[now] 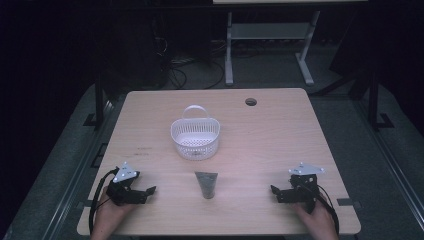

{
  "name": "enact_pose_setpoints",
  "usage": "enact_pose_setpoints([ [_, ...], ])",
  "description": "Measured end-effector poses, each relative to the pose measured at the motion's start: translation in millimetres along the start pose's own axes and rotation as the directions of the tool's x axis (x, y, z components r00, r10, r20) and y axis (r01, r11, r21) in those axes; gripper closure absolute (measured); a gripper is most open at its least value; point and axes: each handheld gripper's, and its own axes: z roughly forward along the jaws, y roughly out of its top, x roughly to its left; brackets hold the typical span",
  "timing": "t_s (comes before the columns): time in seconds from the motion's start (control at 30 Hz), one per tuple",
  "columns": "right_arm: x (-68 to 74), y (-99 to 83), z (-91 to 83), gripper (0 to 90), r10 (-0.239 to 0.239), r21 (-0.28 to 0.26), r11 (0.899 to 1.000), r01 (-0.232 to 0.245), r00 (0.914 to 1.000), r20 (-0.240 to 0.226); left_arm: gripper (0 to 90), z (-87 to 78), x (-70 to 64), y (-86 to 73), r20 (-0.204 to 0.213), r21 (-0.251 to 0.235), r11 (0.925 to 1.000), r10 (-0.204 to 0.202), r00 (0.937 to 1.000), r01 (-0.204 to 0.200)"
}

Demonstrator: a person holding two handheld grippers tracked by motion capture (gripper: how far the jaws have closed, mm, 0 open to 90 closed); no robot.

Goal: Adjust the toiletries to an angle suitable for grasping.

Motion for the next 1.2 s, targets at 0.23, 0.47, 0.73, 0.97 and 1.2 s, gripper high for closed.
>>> enact_pose_setpoints([
  [0.23, 0.0, 0.0, 0.0, 1.1, 0.000, 0.000, 1.000, 0.000, 1.0000, 0.000, 13.9, 0.8, -2.2, 0.9, -0.003, -0.002, 1.0000, -0.003, 1.0000, 0.003],
  [0.47, -0.7, -0.2, -0.3, 1.1, -0.007, 0.000, 1.000, 0.007, 1.0000, -0.006, 24.4, -0.5, -7.3, 3.6, 0.016, 0.000, 0.9999, 0.017, 0.9997, -0.017],
  [0.73, -0.7, -0.2, -0.3, 1.1, -0.006, 0.000, 1.000, 0.006, 1.0000, -0.006, 45.9, -12.6, -10.5, 10.5, 0.047, -0.012, 0.9998, -0.012, 0.9988, 0.012],
  [0.97, -0.7, -0.2, -0.3, 1.1, -0.007, 0.000, 1.000, 0.007, 1.0000, -0.006, 64.9, -17.7, -11.7, 15.1, 0.097, -0.002, 0.9990, -0.045, 0.9942, 0.046],
  [1.2, -0.7, -0.2, -0.3, 1.1, -0.007, 0.000, 1.000, 0.007, 1.0000, -0.006, 87.2, -25.4, -14.4, 19.6, 0.148, -0.001, 0.9973, -0.073, 0.9863, 0.074],
])
